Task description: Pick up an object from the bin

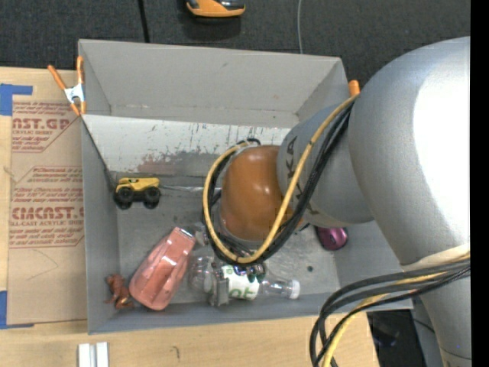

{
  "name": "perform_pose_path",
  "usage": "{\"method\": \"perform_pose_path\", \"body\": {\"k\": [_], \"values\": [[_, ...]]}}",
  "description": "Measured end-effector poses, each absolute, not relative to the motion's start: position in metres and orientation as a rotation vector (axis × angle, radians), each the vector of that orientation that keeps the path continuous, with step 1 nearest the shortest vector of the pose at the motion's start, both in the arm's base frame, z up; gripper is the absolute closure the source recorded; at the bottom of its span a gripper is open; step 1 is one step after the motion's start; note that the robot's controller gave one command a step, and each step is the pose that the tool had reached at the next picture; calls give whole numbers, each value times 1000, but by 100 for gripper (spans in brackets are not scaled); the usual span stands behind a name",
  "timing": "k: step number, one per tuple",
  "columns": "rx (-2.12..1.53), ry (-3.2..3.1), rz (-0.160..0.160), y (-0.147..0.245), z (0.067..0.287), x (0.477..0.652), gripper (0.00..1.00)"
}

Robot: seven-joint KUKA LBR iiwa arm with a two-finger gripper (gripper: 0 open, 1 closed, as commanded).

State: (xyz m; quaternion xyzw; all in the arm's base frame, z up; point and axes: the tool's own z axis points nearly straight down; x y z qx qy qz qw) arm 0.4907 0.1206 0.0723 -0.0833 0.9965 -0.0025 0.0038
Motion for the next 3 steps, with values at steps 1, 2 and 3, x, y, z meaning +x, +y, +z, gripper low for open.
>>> {"method": "perform_pose_path", "body": {"k": [1, 2, 3], "values": [[-128, 3115, -10, 131, 73, 489, 100], [-128, 3115, -10, 131, 73, 489, 100], [-160, 3143, -4, 125, 129, 493, 100]]}}
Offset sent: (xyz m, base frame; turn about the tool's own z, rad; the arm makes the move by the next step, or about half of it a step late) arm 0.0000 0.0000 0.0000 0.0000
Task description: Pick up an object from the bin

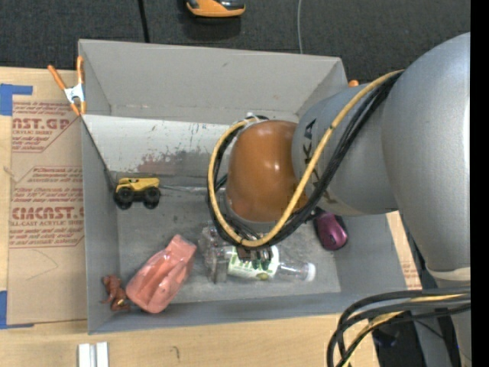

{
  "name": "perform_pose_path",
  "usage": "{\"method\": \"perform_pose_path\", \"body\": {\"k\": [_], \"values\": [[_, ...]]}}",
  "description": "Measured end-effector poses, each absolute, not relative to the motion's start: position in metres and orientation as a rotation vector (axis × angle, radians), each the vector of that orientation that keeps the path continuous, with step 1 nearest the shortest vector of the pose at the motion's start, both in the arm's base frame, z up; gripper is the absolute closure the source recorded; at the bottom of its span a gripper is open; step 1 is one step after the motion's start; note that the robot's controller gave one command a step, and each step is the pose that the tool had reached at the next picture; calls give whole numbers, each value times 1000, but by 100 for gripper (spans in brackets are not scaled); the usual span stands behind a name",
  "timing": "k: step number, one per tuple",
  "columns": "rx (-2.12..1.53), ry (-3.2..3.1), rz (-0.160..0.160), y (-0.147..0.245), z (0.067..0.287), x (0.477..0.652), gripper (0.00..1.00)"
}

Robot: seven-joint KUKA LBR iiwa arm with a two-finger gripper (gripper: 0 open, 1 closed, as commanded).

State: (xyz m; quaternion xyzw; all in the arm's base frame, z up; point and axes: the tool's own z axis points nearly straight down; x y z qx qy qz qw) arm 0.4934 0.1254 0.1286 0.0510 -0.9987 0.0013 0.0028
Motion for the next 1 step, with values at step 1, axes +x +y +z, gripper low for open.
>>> {"method": "perform_pose_path", "body": {"k": [1], "values": [[215, -3147, -3, 118, 133, 508, 100]]}}
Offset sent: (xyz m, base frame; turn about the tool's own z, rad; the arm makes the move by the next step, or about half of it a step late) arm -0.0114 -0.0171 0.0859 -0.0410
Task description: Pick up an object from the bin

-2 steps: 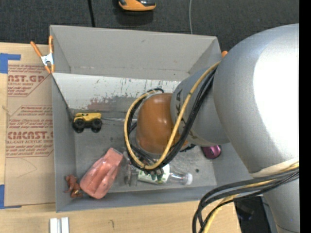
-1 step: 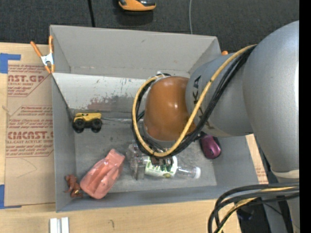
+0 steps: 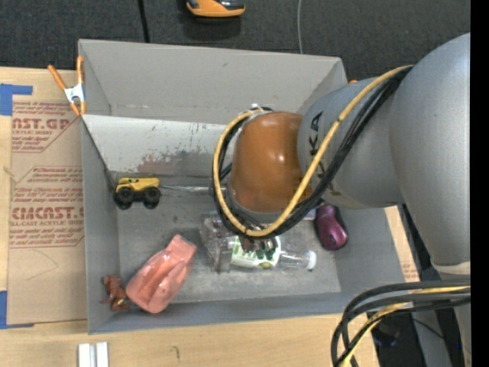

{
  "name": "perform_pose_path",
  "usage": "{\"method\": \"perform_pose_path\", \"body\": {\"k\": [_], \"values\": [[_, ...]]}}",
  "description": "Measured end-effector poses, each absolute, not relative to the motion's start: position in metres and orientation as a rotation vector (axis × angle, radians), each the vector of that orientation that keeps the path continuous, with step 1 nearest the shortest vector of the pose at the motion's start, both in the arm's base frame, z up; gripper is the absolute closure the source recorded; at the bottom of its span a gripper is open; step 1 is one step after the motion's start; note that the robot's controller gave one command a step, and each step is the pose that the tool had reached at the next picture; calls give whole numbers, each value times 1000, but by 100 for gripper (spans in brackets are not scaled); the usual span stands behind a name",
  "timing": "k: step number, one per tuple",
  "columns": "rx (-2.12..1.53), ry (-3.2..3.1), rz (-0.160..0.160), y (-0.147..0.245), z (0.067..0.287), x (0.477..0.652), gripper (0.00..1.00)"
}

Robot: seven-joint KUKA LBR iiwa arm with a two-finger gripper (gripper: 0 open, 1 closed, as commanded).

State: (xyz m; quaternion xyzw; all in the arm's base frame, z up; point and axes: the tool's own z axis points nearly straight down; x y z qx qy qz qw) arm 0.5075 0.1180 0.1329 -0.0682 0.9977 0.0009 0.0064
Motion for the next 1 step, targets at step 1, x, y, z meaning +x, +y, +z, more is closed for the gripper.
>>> {"method": "perform_pose_path", "body": {"k": [1], "values": [[-223, 3146, -3, 112, 154, 491, 100]]}}
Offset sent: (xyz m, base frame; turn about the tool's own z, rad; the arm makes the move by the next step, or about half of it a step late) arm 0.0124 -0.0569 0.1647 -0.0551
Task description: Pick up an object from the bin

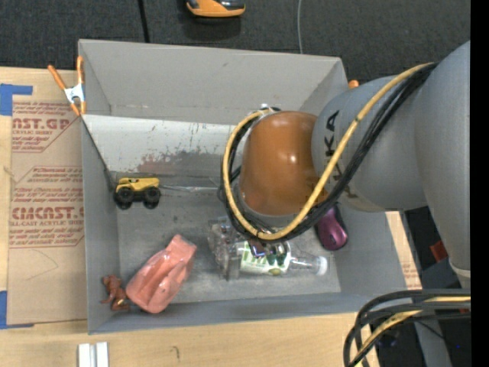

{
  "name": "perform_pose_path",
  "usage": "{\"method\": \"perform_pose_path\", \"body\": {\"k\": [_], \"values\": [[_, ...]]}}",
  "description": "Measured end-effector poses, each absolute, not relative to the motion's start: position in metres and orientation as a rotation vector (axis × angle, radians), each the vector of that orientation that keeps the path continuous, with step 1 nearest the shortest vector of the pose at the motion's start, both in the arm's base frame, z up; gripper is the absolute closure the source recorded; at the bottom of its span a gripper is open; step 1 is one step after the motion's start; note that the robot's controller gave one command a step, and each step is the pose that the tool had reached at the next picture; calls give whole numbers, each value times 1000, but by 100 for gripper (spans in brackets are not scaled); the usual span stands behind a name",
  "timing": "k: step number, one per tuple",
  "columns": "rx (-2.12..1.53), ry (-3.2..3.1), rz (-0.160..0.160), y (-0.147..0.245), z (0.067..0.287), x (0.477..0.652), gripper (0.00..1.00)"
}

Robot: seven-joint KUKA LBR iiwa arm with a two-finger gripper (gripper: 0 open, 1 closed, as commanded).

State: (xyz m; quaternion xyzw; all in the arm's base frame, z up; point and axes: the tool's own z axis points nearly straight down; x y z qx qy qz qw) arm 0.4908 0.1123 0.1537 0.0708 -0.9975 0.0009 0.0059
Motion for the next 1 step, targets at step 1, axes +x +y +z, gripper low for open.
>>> {"method": "perform_pose_path", "body": {"k": [1], "values": [[300, -3130, 0, 61, 298, 521, 100]]}}
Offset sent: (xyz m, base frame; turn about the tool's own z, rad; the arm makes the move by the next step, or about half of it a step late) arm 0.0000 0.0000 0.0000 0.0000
